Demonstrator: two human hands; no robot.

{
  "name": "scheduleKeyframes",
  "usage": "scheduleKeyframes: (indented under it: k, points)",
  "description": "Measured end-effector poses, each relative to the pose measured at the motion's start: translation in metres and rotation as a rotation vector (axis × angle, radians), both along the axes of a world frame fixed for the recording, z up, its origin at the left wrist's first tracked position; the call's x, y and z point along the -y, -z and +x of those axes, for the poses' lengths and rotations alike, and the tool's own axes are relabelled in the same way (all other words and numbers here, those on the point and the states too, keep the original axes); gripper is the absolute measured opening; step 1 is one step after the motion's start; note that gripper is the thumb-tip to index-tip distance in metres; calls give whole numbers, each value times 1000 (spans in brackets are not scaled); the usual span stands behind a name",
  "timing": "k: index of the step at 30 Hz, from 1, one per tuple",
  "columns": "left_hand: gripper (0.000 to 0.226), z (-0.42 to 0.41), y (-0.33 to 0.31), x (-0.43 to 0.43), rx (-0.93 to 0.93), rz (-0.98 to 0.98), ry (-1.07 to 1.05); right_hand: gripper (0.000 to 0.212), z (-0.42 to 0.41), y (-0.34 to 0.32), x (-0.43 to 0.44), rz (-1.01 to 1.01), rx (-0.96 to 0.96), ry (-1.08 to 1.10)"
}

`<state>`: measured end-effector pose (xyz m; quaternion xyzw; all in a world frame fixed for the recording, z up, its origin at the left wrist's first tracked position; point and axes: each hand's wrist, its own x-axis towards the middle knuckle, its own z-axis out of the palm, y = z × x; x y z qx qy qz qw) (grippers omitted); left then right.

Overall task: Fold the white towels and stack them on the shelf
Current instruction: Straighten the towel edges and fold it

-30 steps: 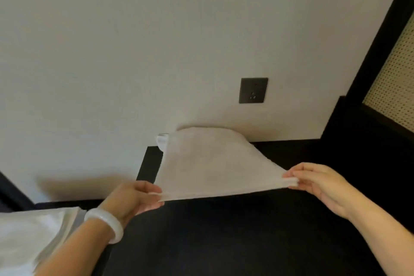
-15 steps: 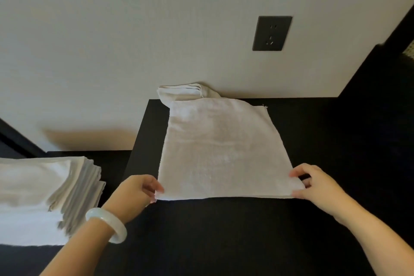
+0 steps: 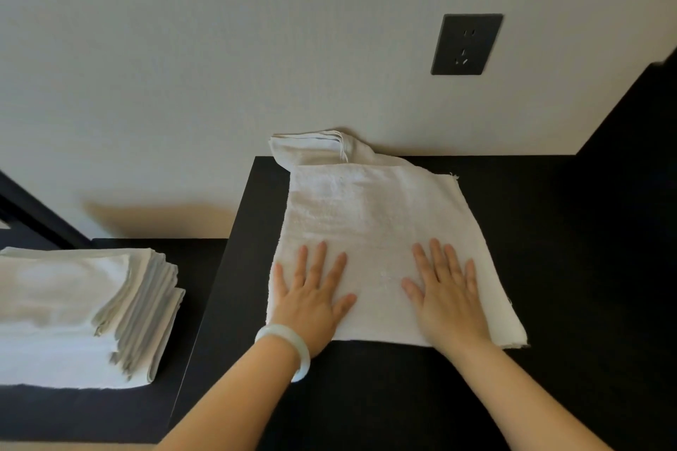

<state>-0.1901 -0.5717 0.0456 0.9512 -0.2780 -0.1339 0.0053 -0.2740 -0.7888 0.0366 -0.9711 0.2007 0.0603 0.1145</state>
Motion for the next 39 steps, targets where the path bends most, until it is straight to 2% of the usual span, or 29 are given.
scheduleKeyframes:
  k: [4,7,10,13,17,20,21,22,24,26,28,30,32,35,37,39]
  points:
    - [67,-45,-5,-16,-57,-16,31,73,-38,-4,-17,-27,-123,15]
    - [64,-52,-9,-12,-19,-43,20,83,-37,-21,-28,-72,7,1]
    - [60,-25,-16,13,82,-124,46,66,0,-30,-49,-32,160,-188]
    - [59,1,-12,21,56,-63,54,59,24,-17,-53,-20,65,-294]
    - [65,9,2,-4,77,-18,-86,69,7,-3,9,-3,61,-66]
    - [68,13,-1,-12,76,-14,-236,82,-3,-9,43,-83,-18,139]
    - [67,16,-4,-9,100,-23,-245,81,3,-12,41,-92,18,163]
    - [65,19,-8,-2,135,-51,-209,77,13,-14,32,-72,95,146]
    - [60,27,-14,22,175,-149,-33,65,42,-20,2,-2,220,-33]
    - [58,38,-14,43,156,-171,134,58,71,-16,-25,44,220,-244]
    - [58,56,-9,46,107,-131,130,58,86,-7,-27,16,150,-320]
    - [59,71,-4,33,81,-109,12,63,86,1,4,1,124,-206]
    - [61,76,1,17,77,-93,-109,71,70,5,46,12,91,34]
    - [64,75,0,16,101,-48,-221,80,58,-1,79,-147,41,259]
    - [64,72,-5,36,177,-89,-140,72,73,-7,60,-180,179,172]
    - [61,70,-8,62,195,-171,33,62,95,-9,25,-93,236,-66]
